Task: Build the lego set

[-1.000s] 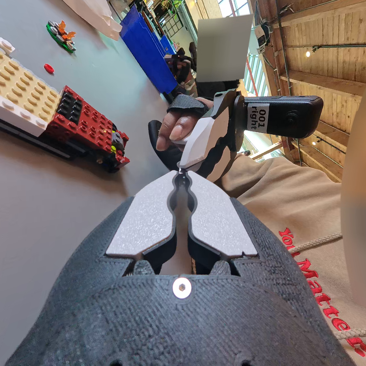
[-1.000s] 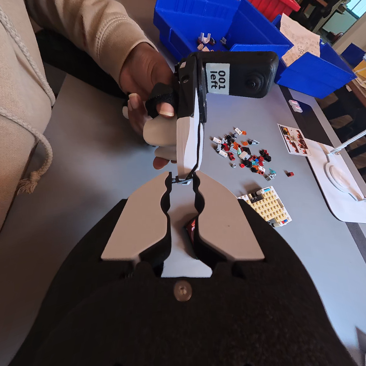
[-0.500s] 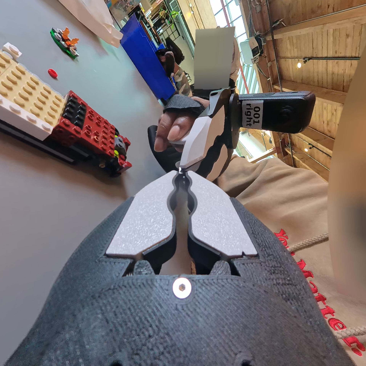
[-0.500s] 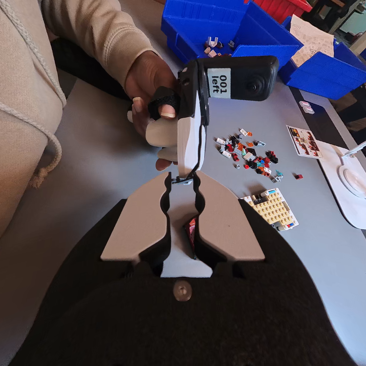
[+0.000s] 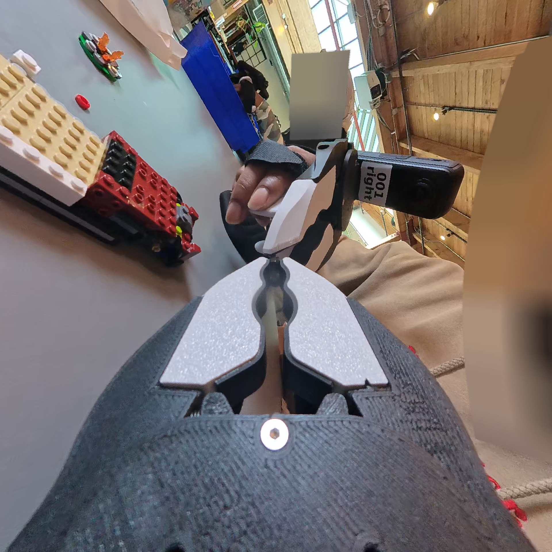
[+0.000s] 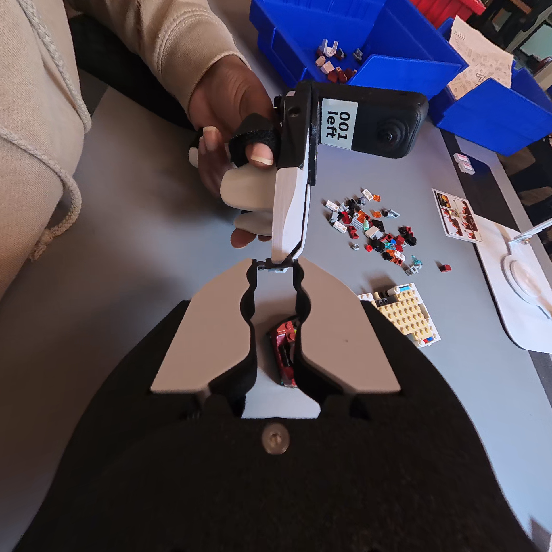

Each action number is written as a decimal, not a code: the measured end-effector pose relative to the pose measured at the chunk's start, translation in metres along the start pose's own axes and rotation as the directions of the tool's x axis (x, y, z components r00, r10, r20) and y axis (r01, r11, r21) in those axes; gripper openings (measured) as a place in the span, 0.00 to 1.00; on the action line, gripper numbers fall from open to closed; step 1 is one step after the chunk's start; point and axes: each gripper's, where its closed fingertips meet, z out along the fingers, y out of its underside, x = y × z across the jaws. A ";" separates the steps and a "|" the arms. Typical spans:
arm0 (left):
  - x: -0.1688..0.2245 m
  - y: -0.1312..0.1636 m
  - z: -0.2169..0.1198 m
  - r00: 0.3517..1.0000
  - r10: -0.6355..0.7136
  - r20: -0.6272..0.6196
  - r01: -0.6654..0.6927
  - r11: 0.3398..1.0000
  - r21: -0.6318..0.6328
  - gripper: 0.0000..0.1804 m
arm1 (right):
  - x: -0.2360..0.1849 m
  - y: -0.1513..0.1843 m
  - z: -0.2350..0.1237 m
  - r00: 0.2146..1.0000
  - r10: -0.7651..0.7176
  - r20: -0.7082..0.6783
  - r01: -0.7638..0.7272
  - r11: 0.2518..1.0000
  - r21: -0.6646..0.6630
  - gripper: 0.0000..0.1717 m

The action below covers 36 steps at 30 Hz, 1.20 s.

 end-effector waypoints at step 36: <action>-0.066 -0.015 0.004 0.510 0.767 0.390 -0.587 0.641 -0.494 0.23 | 0.020 0.078 -0.020 0.963 0.151 0.221 -0.106 0.973 -0.205 0.15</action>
